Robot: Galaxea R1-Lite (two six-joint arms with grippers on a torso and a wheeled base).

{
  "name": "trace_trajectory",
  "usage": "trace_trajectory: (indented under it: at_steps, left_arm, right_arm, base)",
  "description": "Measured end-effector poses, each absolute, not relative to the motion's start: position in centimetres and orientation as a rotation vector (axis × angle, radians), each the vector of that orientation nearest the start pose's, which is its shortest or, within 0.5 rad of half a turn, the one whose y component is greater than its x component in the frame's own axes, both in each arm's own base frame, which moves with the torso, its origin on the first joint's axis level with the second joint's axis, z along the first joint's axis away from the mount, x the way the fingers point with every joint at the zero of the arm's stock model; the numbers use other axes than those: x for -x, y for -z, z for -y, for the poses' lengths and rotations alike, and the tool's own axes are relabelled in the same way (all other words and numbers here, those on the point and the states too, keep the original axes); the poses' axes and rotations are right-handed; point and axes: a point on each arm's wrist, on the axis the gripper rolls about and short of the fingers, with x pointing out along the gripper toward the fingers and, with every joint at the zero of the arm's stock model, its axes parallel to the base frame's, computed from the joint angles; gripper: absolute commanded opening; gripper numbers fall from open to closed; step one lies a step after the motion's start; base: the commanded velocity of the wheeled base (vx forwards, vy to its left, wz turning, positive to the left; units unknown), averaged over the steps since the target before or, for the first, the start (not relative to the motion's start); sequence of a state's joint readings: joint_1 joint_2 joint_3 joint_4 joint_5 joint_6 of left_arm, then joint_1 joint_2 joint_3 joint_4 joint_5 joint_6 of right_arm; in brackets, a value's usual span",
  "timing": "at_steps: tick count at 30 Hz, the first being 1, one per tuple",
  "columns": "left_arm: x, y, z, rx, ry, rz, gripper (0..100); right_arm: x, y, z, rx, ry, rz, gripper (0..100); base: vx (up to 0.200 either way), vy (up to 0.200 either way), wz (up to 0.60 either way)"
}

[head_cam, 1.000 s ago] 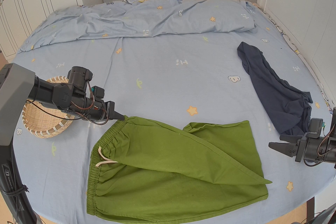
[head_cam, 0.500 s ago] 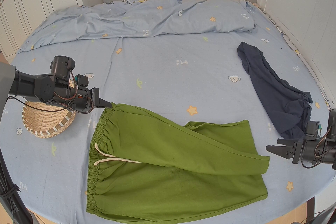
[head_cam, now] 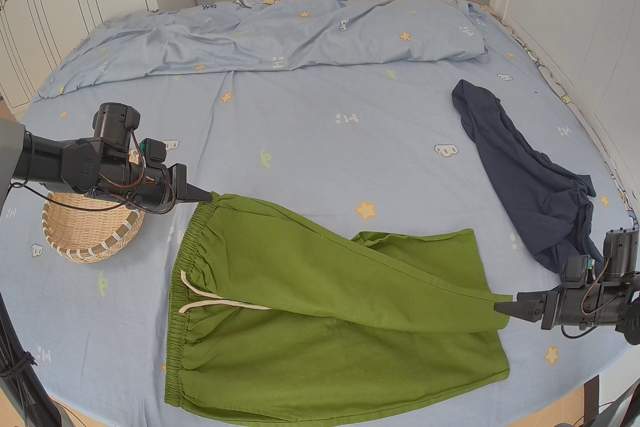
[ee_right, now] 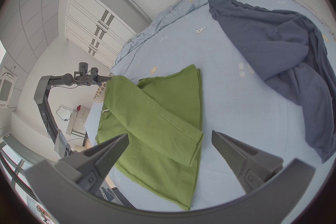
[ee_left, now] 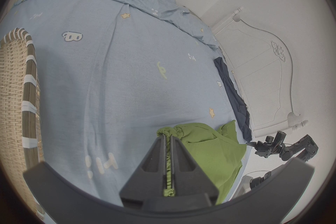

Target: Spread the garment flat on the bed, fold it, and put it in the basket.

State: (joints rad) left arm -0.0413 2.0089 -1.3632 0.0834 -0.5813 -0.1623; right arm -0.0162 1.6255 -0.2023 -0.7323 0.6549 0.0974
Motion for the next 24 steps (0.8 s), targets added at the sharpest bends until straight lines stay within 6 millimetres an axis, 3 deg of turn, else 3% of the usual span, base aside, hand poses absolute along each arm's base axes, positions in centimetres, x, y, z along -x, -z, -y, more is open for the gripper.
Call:
trace_trajectory:
  at_steps: [19,20,24]
  left_arm:
    - [-38.6,-16.0,2.8,0.348,0.536,-0.764,0]
    - [-38.5,-16.0,2.7,0.348,0.535,-0.764,0]
    - [-38.5,-16.0,2.6,0.349,0.531,-0.762,0]
  right_arm:
    - [-21.3,-4.6,-1.8,-0.326,-0.611,-0.703,100]
    - [-21.3,-4.6,-1.9,-0.327,-0.613,-0.706,0]
    - [-21.4,-4.5,-2.0,-0.326,-0.619,-0.707,0]
  base:
    - [0.000,0.000,0.00]
    - [0.000,0.000,0.00]
    - [0.000,0.000,0.00]
